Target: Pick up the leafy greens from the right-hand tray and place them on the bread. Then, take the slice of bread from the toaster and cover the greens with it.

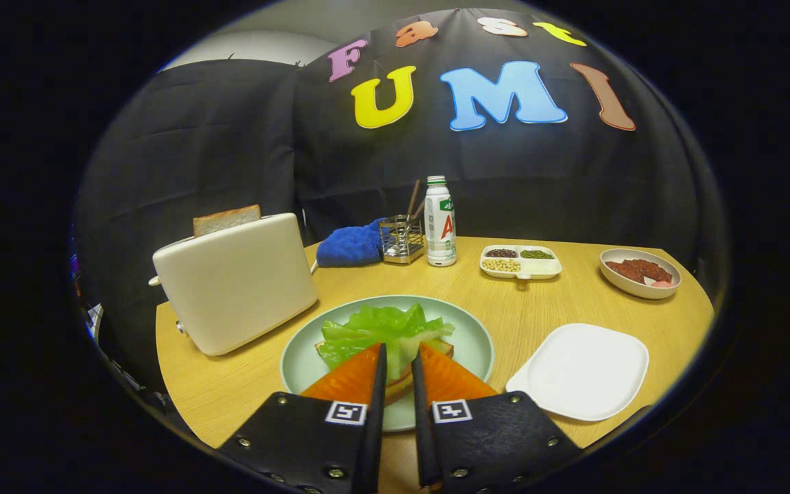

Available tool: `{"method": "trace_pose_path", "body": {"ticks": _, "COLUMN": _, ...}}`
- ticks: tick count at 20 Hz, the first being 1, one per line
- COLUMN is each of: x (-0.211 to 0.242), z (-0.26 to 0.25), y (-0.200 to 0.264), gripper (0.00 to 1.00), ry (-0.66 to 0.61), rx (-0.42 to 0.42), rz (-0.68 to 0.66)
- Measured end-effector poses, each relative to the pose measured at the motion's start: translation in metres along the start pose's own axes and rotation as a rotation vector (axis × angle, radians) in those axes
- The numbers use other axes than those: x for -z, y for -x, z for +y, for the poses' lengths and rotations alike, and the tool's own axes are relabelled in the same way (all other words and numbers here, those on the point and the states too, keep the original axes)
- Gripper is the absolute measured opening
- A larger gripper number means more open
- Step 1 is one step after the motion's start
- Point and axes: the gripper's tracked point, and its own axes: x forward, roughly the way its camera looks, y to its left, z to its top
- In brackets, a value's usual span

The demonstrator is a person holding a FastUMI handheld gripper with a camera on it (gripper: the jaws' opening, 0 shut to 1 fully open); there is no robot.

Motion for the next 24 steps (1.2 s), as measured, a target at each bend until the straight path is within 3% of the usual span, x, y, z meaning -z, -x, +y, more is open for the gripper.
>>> {"method": "trace_pose_path", "body": {"ticks": 2, "x": -0.005, "z": -0.013, "y": 0.019, "gripper": 0.30, "ry": 0.011, "rx": 0.063, "rz": -0.012}}
{"method": "trace_pose_path", "body": {"ticks": 4, "x": -0.004, "z": -0.021, "y": 0.024, "gripper": 0.55, "ry": 0.036, "rx": 0.100, "rz": -0.027}}
{"method": "trace_pose_path", "body": {"ticks": 9, "x": -0.038, "z": 0.000, "y": 0.046, "gripper": 0.70, "ry": 0.038, "rx": 0.096, "rz": -0.157}}
{"method": "trace_pose_path", "body": {"ticks": 12, "x": -0.050, "z": -0.002, "y": 0.053, "gripper": 0.72, "ry": -0.039, "rx": 0.232, "rz": -0.149}}
{"method": "trace_pose_path", "body": {"ticks": 15, "x": -0.058, "z": 0.028, "y": 0.048, "gripper": 0.71, "ry": -0.070, "rx": 0.184, "rz": -0.144}}
{"method": "trace_pose_path", "body": {"ticks": 19, "x": -0.083, "z": 0.049, "y": 0.046, "gripper": 0.72, "ry": -0.048, "rx": 0.198, "rz": -0.204}}
{"method": "trace_pose_path", "body": {"ticks": 24, "x": -0.104, "z": 0.116, "y": 0.035, "gripper": 0.72, "ry": 0.002, "rx": 0.140, "rz": -0.215}}
